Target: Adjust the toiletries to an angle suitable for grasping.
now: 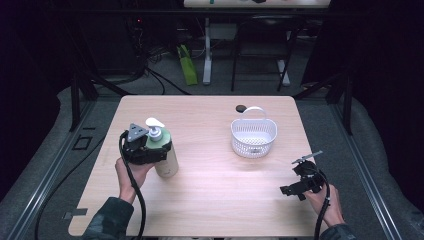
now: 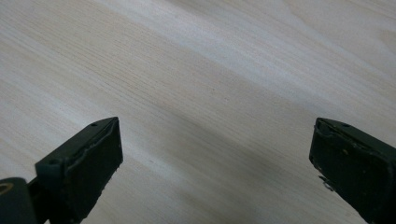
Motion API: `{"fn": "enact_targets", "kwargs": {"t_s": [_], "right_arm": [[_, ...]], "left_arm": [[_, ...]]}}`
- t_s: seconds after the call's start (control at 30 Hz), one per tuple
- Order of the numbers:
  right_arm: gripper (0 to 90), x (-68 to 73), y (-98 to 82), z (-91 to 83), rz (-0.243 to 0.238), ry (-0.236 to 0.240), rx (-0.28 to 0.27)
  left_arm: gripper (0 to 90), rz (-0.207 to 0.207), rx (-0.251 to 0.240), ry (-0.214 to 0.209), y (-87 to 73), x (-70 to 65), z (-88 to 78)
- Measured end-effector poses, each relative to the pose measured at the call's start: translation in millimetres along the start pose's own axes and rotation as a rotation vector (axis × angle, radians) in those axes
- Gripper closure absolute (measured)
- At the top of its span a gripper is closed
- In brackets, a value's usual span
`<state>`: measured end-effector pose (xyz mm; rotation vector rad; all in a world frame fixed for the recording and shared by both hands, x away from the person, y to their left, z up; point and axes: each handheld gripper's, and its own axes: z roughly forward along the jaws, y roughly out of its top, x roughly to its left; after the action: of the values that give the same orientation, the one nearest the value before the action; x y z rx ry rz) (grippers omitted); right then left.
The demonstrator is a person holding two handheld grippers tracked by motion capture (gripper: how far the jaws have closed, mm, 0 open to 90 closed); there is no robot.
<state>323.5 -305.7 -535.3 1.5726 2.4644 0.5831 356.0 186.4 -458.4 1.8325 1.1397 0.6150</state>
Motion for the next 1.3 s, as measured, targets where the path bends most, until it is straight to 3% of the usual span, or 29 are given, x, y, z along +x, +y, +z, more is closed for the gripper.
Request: {"fn": "enact_targets", "kwargs": {"t_s": [1.3], "right_arm": [[2.4,0.8,0.0,-0.1,0.002,0.004,0.003]], "left_arm": [[12.0,0.093,0.008,-0.147,12.2,-52.3,23.2]]}}
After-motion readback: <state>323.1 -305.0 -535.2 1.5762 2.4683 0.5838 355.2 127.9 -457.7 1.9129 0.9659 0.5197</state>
